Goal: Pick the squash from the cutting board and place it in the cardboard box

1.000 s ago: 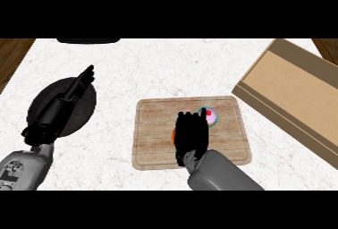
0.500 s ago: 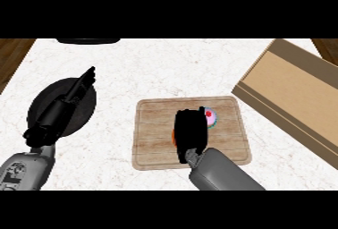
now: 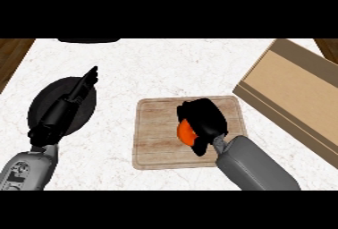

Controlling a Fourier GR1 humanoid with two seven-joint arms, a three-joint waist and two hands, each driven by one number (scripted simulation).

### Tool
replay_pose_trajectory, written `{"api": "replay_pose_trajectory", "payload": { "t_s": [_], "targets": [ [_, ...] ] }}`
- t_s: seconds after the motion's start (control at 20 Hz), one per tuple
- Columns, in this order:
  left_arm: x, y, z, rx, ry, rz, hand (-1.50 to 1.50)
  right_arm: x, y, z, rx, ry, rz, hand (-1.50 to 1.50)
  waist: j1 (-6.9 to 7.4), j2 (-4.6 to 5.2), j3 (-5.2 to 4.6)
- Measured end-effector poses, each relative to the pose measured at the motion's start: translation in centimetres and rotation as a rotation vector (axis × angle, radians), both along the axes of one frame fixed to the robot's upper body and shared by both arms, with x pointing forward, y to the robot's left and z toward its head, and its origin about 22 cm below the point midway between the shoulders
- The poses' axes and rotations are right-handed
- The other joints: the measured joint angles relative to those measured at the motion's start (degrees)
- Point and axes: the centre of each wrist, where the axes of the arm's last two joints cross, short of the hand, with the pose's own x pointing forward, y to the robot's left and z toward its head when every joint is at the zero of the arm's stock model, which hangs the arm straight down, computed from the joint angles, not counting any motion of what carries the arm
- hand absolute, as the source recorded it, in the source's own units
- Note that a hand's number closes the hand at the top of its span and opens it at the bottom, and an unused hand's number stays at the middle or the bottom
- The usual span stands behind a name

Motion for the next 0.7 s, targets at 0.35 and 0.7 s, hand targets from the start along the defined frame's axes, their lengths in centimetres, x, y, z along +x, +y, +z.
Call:
{"api": "replay_pose_trajectory", "payload": {
  "t_s": [0.35, 0.7],
  "targets": [
    [-0.4, 0.5, 0.1, 0.004, 0.001, 0.008, 0.0, -0.1, -3.0, 3.8, 0.056, -0.21, 0.113, 1.5, -0.55, -0.24, -0.02],
    [-0.2, 1.6, 0.1, 0.003, 0.005, 0.017, 0.0, -0.5, -5.5, 10.7, 0.211, -0.363, -0.05, 1.5, -1.22, -0.41, -0.04]
  ]
}}
